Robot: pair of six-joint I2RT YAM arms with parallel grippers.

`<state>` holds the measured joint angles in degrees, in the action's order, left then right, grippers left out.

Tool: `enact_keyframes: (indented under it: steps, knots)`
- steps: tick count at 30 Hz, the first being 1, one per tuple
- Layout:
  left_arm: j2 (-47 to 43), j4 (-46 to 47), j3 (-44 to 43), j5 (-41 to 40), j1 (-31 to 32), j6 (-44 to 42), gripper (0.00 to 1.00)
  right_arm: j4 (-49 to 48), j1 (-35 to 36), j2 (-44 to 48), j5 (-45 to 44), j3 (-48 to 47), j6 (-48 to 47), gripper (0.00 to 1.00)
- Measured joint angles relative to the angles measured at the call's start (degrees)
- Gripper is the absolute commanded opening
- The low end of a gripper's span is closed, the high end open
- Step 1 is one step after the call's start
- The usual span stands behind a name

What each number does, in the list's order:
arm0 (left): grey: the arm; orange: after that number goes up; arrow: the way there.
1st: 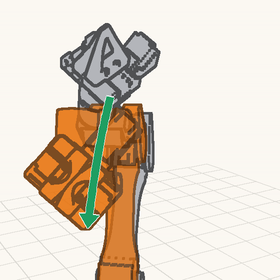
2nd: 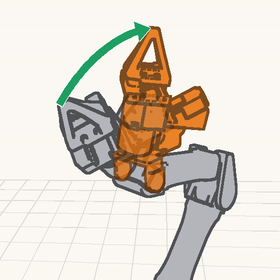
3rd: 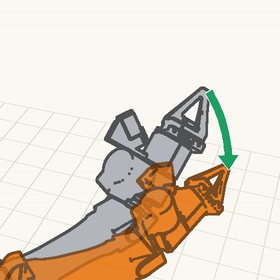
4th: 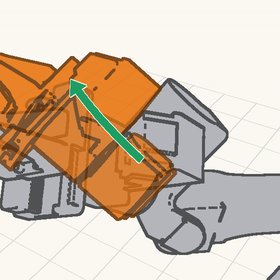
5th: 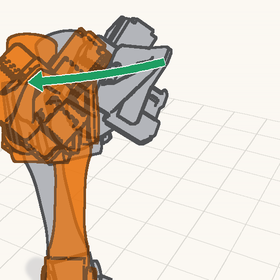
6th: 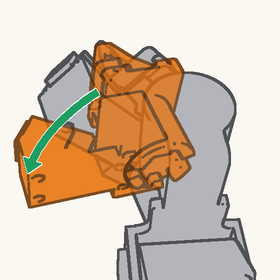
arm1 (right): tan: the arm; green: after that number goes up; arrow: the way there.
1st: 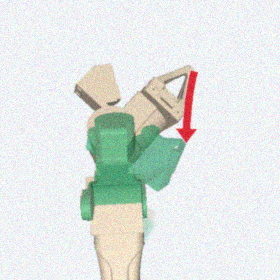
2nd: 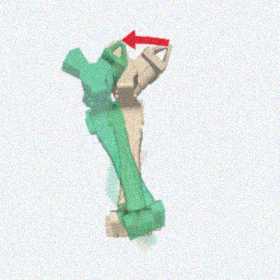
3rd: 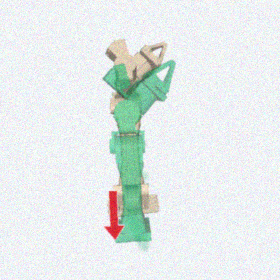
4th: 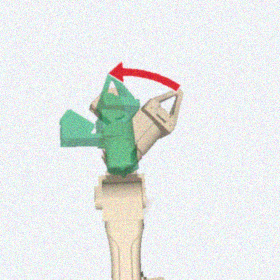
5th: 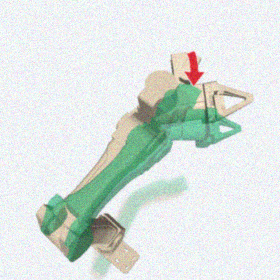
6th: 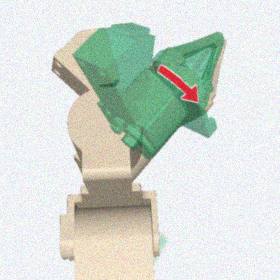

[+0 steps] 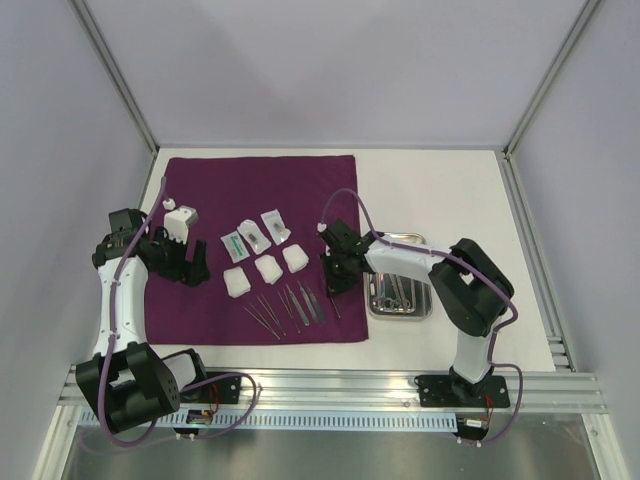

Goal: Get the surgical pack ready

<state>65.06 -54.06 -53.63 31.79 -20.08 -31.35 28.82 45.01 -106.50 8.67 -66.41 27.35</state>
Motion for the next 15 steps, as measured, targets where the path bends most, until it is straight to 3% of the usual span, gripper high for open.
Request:
enact_keyframes:
  steps: [2,9,15]
  knots:
    - [0.0,0.0,0.0,0.0,0.0,-0.1,0.93,0.0,-0.1,0.0,0.1,0.0,0.0,0.14]
    - [0.0,0.0,0.0,0.0,0.0,-0.1,0.93,0.0,-0.8,0.1,0.5,0.1,0.0,0.14]
    - [0.0,0.0,0.0,0.0,0.0,-0.1,0.93,-0.6,-1.4,0.5,0.9,1.0,0.0,0.05]
